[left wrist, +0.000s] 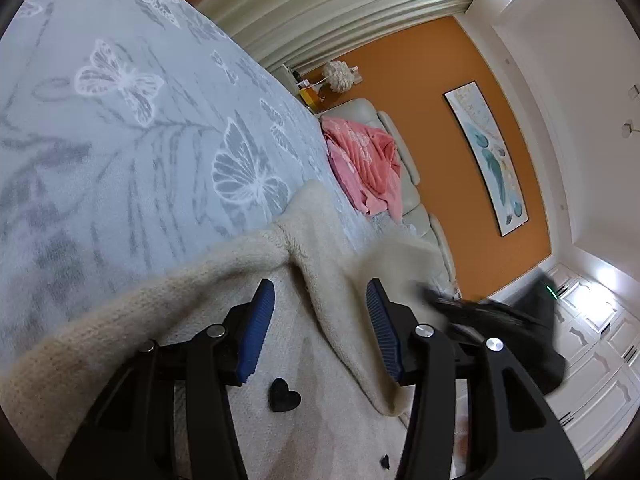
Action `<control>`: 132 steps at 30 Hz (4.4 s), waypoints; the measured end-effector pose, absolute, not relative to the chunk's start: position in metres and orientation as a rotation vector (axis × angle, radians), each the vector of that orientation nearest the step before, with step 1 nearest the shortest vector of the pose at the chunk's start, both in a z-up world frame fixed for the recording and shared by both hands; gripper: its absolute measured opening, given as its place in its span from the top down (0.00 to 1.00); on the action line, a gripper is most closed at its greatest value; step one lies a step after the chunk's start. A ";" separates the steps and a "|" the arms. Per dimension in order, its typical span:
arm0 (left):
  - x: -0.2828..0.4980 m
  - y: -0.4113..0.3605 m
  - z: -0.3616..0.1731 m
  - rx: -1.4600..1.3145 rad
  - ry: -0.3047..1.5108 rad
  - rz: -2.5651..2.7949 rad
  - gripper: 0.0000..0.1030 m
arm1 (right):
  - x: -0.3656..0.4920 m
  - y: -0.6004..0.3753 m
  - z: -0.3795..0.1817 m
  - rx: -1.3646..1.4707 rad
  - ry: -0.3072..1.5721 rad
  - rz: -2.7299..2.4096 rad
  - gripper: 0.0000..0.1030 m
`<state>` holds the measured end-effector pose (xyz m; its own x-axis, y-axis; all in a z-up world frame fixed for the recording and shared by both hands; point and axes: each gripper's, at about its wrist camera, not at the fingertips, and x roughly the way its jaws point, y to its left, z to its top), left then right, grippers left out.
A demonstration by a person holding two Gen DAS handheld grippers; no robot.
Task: Fold small clothes
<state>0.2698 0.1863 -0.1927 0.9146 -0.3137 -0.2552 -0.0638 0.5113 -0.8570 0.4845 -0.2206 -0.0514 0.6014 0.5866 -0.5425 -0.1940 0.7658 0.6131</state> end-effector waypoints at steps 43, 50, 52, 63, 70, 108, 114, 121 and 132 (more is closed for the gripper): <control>0.340 0.172 -0.201 -0.928 0.602 -0.041 0.91 | 0.400 -0.436 -0.134 0.779 0.915 0.028 0.82; 0.327 0.173 -0.204 -0.924 0.551 -0.088 0.87 | 0.447 -0.303 -0.026 0.392 0.809 0.320 0.60; 0.326 0.171 -0.202 -0.935 0.537 -0.103 0.87 | 0.485 -0.246 -0.027 0.384 0.858 0.497 0.60; 0.316 0.174 -0.206 -0.958 0.484 -0.178 0.83 | 0.609 -0.037 -0.095 0.081 1.114 0.621 0.56; 0.311 0.173 -0.203 -0.962 0.462 -0.216 0.77 | 0.599 -0.032 -0.062 0.144 0.919 0.701 0.97; 0.333 0.159 -0.191 -0.910 0.538 -0.172 0.76 | 0.328 -0.422 -0.113 0.592 0.927 -0.004 0.77; 0.332 0.154 -0.169 -0.858 0.696 -0.089 0.75 | 0.233 -0.411 -0.124 0.651 1.090 0.071 0.44; 0.186 0.206 -0.134 -0.966 0.709 0.033 0.06 | 0.172 -0.378 -0.152 0.779 1.270 0.244 0.42; 0.134 0.184 -0.158 -0.934 0.900 0.109 0.05 | 0.179 -0.382 -0.177 1.073 1.190 0.255 0.89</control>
